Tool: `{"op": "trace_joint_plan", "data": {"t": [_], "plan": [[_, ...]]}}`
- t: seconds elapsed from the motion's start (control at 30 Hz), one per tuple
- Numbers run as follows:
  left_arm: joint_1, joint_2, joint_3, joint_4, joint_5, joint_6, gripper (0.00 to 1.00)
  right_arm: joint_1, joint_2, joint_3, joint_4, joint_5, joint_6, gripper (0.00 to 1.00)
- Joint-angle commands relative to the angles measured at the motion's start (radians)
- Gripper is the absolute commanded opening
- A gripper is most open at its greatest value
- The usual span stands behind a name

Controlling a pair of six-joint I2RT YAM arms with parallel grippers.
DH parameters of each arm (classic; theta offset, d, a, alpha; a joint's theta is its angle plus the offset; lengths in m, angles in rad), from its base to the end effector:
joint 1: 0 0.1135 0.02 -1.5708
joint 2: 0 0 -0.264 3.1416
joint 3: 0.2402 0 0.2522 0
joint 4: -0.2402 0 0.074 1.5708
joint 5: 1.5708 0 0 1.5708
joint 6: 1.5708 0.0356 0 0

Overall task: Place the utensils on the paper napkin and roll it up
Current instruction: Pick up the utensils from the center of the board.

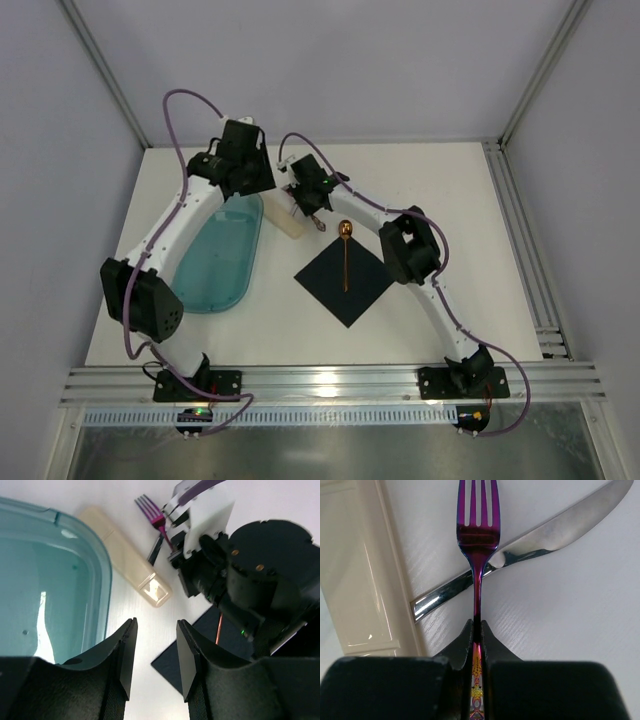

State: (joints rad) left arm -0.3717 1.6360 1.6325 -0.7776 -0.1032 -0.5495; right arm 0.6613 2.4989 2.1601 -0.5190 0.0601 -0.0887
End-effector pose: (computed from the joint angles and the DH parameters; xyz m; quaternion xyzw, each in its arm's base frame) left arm 0.3368 -0.1274 0.3590 -0.1016 0.9164 -0.1281 0.3653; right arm 0.4385 0.3385 0.1640 -0.3333 0.8754 0.0715 0.3426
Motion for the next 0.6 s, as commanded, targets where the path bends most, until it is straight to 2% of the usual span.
{"op": "trace_joint_plan", "data": {"t": [0.0, 0.07, 0.1, 0.33, 0.57], "plan": [[-0.064, 0.108, 0.139, -0.055, -0.110, -0.024, 0.42, -0.026, -0.133, -0.014, 0.082, 0.003, 0.055, 0.04], [-0.078, 0.172, 0.206, -0.092, -0.113, -0.044, 0.43, -0.045, -0.179, -0.032, 0.109, -0.023, 0.087, 0.04], [-0.079, 0.183, 0.217, -0.095, -0.121, -0.053, 0.47, -0.057, -0.224, -0.054, 0.132, -0.037, 0.118, 0.04], [-0.111, 0.251, 0.243, -0.098, -0.217, -0.125, 0.57, -0.157, -0.354, -0.123, 0.125, -0.132, 0.224, 0.04], [-0.153, 0.419, 0.361, -0.172, -0.248, -0.197, 0.66, -0.216, -0.595, -0.411, 0.201, -0.135, 0.334, 0.04]]}}
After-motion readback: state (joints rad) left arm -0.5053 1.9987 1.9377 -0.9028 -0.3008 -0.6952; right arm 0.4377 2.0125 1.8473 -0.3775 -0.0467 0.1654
